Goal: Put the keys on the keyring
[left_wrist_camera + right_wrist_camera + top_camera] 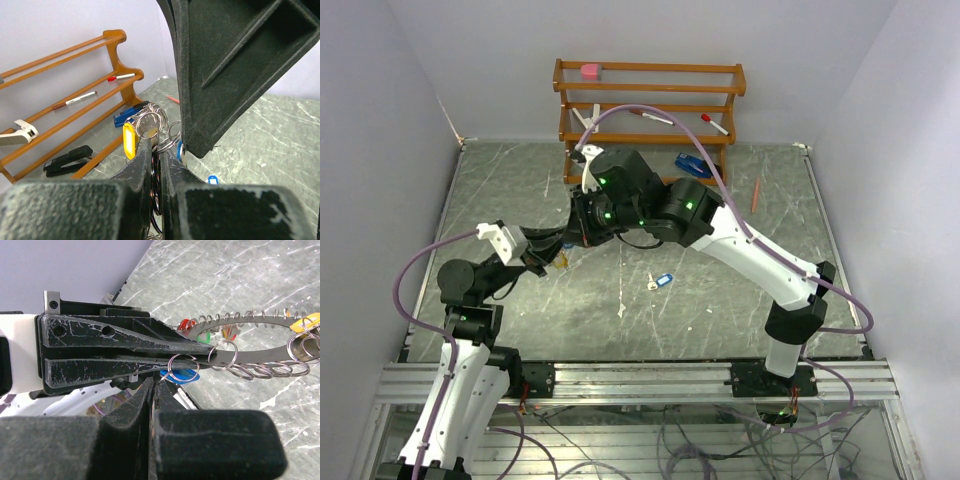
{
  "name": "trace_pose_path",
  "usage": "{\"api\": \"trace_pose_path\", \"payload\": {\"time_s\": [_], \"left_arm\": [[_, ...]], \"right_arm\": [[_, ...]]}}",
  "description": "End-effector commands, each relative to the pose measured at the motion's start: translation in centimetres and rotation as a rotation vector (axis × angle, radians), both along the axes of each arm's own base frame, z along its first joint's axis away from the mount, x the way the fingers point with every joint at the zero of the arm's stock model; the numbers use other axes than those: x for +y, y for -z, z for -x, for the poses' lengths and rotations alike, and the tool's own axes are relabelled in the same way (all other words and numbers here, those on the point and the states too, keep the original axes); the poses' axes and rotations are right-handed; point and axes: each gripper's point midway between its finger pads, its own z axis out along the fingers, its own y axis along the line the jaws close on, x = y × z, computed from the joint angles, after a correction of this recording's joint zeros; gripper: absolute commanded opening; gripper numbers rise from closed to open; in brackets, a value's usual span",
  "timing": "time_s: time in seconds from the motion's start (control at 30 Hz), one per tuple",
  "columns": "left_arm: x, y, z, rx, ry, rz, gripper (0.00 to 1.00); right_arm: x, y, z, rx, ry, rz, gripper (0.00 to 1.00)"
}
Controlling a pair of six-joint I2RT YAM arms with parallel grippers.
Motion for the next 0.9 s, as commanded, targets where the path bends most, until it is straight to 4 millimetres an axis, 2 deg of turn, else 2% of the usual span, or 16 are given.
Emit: {"api": "trace_pose_path", "payload": {"time_s": [0.0,0.17,0.3,0.37,0.53,0.77,0.87], "left_arm": [[0.1,-4.4,1.7,-0.140,0.021,0.063,0.07],[-0.4,-4.9,3.2,-0.138,0.084,0.095,0.07],[-0.8,-4.9,4.0,-0.119,0.131,0.122,0.07],[-0.9,-5.0,4.2,-0.109,0.147,0.139,0.07],[-1.0,-5.2,4.4,-0.093,0.170,0.169,0.07],[-1.0,-4.9,4.1,-0.055,0.173,0.196,0.07],[-1.0,-4.7,3.9,-0.042,0.172,0.203,0.07]], "right_arm": [[1.1,-0.7,0.4,0.005,-0.017,-0.032,0.00],[0.8,-1.2,0.3,-0.007,-0.011,-0.041,0.00],[0.6,-1.7,0.4,-0.006,-0.015,-0.054,0.15],[0.5,-1.9,0.4,-0.008,-0.014,-0.059,0.19],[-0.3,-2.8,0.2,-0.019,0.001,-0.071,0.21],[-3.5,-6.4,-1.2,-0.064,0.080,-0.134,0.24],[-4.7,-7.2,-1.7,-0.073,0.104,-0.156,0.25]]}}
